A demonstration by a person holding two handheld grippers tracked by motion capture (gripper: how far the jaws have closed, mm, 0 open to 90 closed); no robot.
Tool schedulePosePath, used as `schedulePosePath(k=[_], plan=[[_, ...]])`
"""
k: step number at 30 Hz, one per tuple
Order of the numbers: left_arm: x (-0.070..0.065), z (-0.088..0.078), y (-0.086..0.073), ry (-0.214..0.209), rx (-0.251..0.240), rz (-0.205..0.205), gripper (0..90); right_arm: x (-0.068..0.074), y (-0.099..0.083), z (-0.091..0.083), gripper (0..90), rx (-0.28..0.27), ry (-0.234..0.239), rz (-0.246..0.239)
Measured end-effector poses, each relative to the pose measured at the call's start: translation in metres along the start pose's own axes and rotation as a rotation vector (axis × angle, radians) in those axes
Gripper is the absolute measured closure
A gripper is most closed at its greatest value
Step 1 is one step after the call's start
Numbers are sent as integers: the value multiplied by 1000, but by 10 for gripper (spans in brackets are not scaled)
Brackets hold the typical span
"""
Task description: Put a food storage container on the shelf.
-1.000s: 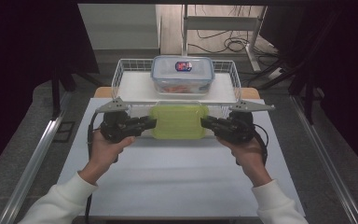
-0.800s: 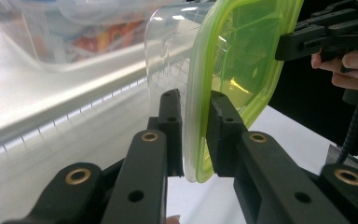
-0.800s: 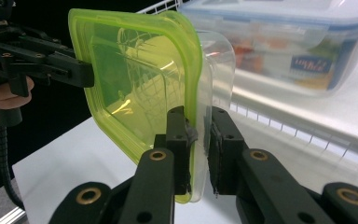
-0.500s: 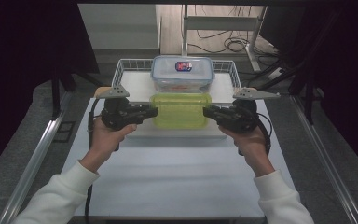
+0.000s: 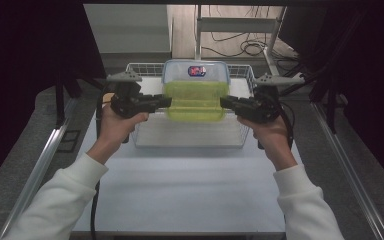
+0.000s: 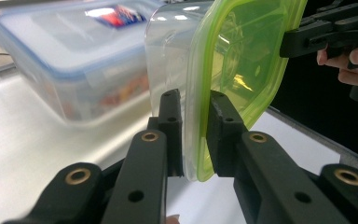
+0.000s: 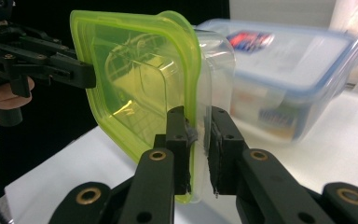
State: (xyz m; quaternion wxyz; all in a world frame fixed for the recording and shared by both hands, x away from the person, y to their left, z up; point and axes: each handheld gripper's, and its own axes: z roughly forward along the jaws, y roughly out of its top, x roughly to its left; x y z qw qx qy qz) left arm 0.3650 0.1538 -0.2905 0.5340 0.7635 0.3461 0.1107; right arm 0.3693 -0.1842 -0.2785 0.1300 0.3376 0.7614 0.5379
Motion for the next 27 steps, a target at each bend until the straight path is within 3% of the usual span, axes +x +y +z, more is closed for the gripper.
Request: schedulePosePath(k=[7,15,19,24,27], plan=[[23,6,34,2,-4,-29,777,-19,47,12,796,-1,8,13],[49,20,67,3,18,-66,776,-44,69,28,797,8,14,71],[54,24,70,9,12,-78,776,-54,74,36,797,19,15,95],[63,34,71,16,40,-99,773,-62,73,45,796,39,15,117],[67,39,71,2,47,-113,761,-68,73,48,793,54,19,137]])
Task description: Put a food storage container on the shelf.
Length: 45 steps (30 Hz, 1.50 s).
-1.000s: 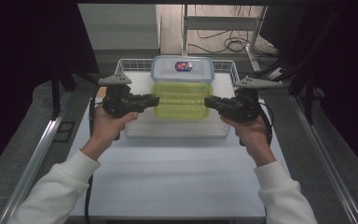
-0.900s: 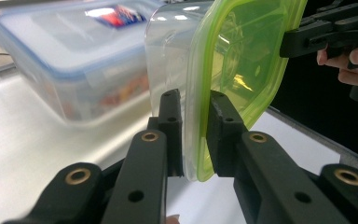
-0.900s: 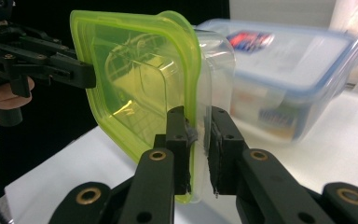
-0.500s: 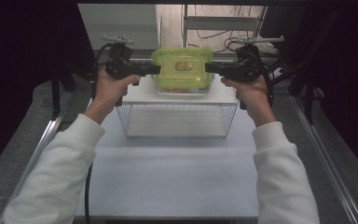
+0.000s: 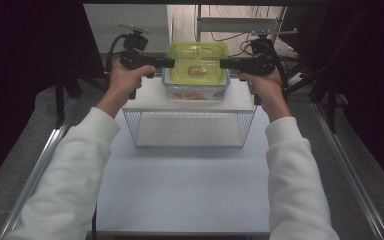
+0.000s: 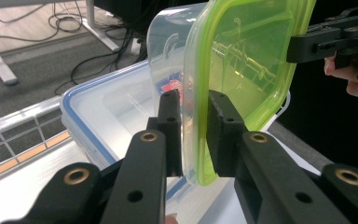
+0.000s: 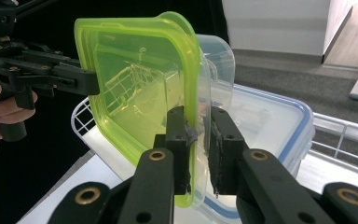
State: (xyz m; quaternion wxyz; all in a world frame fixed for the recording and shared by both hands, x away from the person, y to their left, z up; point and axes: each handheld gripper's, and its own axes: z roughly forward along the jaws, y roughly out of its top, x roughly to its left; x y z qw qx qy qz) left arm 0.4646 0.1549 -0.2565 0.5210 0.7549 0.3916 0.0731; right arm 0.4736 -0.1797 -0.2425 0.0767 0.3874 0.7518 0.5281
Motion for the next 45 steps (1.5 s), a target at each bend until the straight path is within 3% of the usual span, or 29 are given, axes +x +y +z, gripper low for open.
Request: schedulePosePath(k=[7,10,21,27,31,37,45], plan=[[7,7,5,-18,4,-49,729,-10,5,6,777,4,1,34],[10,11,6,-6,5,-65,702,-13,6,11,759,4,-8,41],[24,19,7,-38,-26,-150,660,-29,6,24,675,15,6,135],[25,20,7,-36,-29,-157,575,-30,6,23,596,37,9,149],[25,21,5,-45,-28,-145,554,-29,5,20,597,41,3,148],[23,16,7,-33,-76,-149,394,-26,5,18,559,25,-5,145],[22,13,6,-21,-96,-143,280,-20,6,13,511,22,-29,123]])
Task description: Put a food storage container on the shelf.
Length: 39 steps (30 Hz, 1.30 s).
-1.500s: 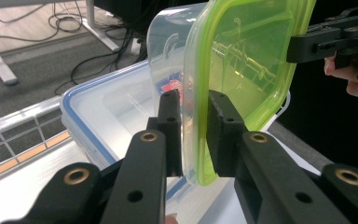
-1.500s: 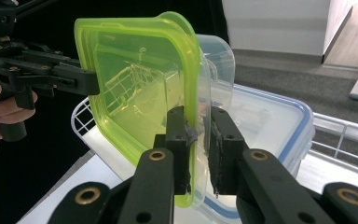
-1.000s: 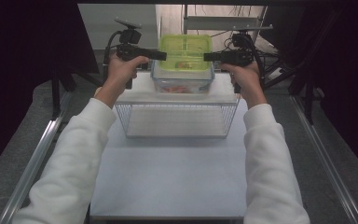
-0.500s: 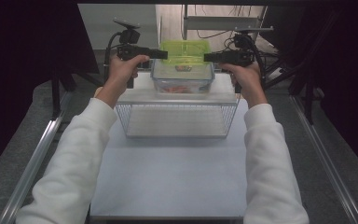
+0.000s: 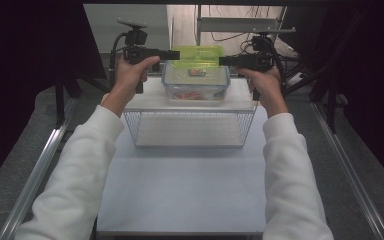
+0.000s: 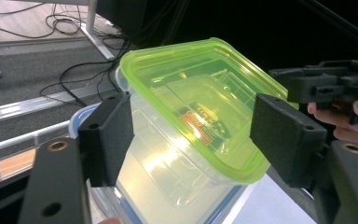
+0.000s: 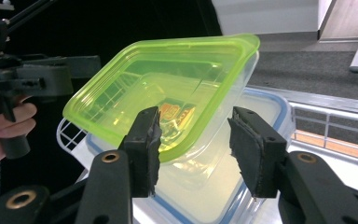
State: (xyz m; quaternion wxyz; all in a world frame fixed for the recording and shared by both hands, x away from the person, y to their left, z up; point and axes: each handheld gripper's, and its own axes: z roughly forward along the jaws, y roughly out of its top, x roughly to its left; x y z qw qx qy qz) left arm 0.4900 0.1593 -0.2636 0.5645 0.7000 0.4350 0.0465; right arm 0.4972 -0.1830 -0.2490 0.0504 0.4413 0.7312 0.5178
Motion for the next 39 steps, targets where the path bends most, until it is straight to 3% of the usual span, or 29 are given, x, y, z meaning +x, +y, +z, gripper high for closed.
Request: schedulePosePath(k=[8,13,16,18,20,23,28,32,39], plan=[[-5,-12,-3,12,-10,19,233,5,-3,-12,483,-34,-3,-15],[-13,-22,-10,27,6,60,199,8,-12,-19,450,-53,18,-18],[-18,-30,-19,14,-34,55,205,9,-19,-23,433,-75,33,-19],[-19,-35,-26,12,-34,57,197,9,-26,-25,425,-89,46,-29],[-20,-41,-36,22,-31,68,191,10,-33,-29,414,-106,68,-33],[-22,-50,-52,3,-36,63,189,12,-46,-35,400,-127,82,-66],[-29,-68,-84,1,-45,104,192,13,-78,-50,389,-164,107,-96],[-33,-82,-114,-16,-49,141,191,11,-108,-62,380,-183,122,-106],[-35,-100,-169,-50,-55,167,188,3,-167,-76,371,-190,125,-122]])
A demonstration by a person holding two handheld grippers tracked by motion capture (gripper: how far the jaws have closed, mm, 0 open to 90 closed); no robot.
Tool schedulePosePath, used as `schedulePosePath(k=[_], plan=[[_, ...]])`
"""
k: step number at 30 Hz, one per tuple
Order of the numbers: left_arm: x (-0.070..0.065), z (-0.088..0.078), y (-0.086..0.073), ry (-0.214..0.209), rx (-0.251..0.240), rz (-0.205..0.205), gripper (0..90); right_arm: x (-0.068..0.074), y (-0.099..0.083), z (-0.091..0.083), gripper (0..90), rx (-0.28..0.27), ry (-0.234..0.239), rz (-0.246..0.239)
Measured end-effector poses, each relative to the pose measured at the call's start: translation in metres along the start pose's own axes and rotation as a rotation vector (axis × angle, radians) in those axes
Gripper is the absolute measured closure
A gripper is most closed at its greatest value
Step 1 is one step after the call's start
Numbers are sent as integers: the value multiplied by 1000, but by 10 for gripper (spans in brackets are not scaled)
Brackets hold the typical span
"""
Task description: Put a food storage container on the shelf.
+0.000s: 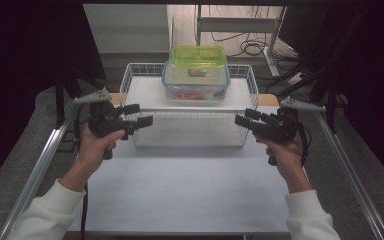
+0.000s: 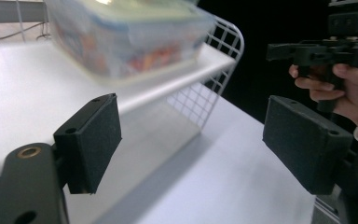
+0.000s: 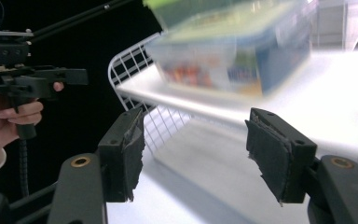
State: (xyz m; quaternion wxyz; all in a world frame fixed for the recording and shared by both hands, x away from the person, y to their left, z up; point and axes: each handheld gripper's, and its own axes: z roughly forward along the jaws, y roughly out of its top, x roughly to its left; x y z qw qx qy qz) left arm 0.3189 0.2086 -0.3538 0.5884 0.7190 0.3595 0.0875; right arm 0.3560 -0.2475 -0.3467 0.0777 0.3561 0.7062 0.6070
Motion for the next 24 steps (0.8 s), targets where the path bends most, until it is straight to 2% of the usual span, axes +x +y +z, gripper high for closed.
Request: schedulePosePath(k=[4,7,12,13,16,18,24], plan=[[-6,-5,-29,-10,3,2,186,0,-32,-7,367,6,3,1],[-10,-6,-52,-31,7,-15,186,-1,-57,-9,358,26,3,7],[-15,-1,-86,-20,42,-7,186,-1,-88,-10,353,65,10,19],[-15,1,-91,-20,49,-15,186,0,-96,-8,347,92,3,11],[-13,5,-95,-20,67,-24,184,0,-99,-7,344,100,0,1],[-13,6,-95,-16,64,-22,185,1,-99,-7,335,90,4,4],[-11,7,-102,-8,72,-25,185,1,-102,-8,264,57,-2,-27]])
